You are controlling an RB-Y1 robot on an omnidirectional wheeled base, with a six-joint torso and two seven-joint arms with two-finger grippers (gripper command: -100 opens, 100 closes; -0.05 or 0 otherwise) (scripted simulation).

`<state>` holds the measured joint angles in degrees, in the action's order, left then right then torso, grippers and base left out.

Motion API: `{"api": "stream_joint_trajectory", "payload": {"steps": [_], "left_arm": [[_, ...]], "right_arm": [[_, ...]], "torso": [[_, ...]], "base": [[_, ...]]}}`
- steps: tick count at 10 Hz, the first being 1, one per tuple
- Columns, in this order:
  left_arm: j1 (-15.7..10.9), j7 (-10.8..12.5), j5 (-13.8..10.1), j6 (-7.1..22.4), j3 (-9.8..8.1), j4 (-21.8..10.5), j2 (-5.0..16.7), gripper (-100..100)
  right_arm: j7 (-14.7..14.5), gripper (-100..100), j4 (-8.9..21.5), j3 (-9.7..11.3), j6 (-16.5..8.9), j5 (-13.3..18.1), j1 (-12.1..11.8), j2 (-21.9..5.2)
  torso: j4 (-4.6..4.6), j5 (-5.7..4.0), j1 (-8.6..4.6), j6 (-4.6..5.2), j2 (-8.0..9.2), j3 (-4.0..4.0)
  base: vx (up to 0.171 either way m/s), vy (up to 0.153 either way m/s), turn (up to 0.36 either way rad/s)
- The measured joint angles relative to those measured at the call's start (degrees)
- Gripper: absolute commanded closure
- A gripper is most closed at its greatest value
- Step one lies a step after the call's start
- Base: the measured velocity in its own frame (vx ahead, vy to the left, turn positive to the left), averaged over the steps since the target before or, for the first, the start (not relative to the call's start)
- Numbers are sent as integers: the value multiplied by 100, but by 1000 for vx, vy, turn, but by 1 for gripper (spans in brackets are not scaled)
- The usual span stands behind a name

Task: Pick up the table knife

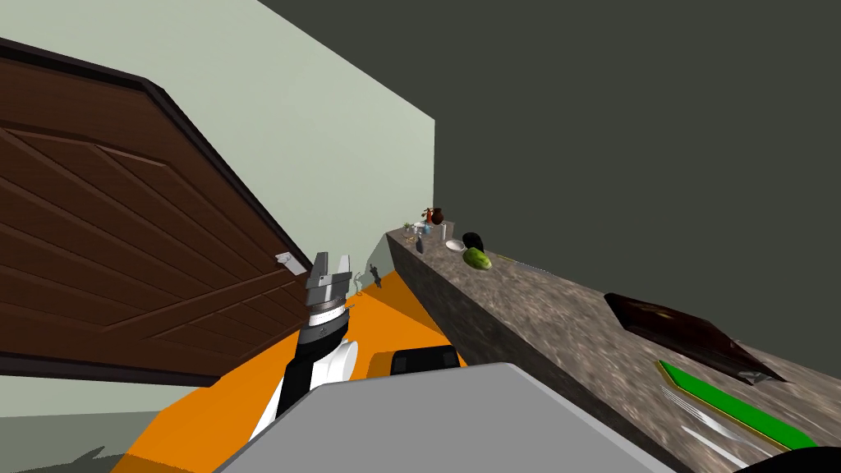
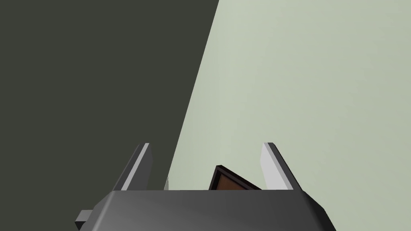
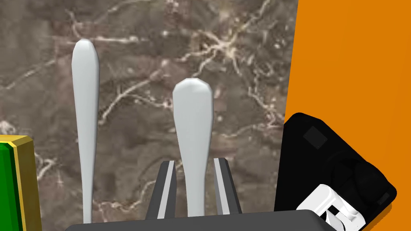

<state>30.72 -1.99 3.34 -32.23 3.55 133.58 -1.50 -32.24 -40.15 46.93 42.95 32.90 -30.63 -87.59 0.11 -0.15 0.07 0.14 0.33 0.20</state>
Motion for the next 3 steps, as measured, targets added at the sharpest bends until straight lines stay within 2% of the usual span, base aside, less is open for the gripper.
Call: {"api": "stream_joint_trajectory", "payload": {"steps": [2,3], "left_arm": [[0,0,0,0,0,0,0,0],[0,0,0,0,0,0,0,0]], "right_arm": [[164,100,-266,1,-77,44,-32,-144],[171,0,-275,0,-77,45,-32,-145]], "torso": [[-1,1,1,0,-1,-1],[-2,1,-1,1,-5,-3]], "base": [[-20,3,1],[0,0,0]]}}
